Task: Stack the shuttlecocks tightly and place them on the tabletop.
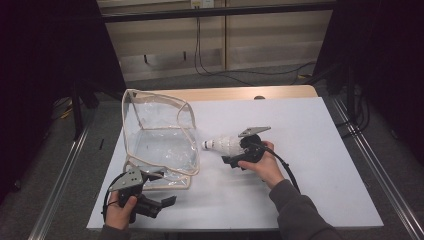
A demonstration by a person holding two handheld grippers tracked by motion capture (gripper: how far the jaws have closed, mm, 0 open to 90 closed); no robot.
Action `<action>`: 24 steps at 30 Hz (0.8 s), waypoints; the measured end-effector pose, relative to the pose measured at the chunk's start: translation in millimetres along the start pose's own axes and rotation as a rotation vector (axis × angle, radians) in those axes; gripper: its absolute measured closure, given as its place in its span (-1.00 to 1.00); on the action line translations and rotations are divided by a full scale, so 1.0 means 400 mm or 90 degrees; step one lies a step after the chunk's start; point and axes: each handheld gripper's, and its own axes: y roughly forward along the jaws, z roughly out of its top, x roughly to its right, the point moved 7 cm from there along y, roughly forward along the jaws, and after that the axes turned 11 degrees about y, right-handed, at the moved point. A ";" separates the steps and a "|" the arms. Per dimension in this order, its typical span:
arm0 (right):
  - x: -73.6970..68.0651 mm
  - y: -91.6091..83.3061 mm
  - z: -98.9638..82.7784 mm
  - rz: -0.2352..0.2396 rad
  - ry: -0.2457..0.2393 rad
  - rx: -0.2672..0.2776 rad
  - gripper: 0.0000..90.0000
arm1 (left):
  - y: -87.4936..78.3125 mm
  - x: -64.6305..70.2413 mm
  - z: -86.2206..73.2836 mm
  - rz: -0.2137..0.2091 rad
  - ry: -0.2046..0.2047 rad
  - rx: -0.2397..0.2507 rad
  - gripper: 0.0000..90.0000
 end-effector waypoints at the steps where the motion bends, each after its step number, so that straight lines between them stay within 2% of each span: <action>1: -0.001 0.001 0.001 0.000 0.001 0.001 -0.90 | 0.000 0.000 0.000 0.000 0.000 0.000 -0.92; 7: -0.005 0.009 0.003 0.007 0.011 0.004 -0.86 | 0.000 0.001 0.000 -0.001 -0.001 0.000 -0.92; 12: -0.006 0.015 0.005 0.001 0.017 0.008 -0.79 | 0.000 0.000 0.000 0.000 -0.001 0.000 -0.92; 16: -0.009 0.021 0.003 0.000 0.011 0.001 -0.72 | 0.001 0.000 0.000 0.000 -0.001 0.001 -0.92; 24: -0.012 0.027 0.010 -0.014 0.005 0.011 -0.55 | 0.000 0.000 0.000 0.001 0.000 0.000 -0.92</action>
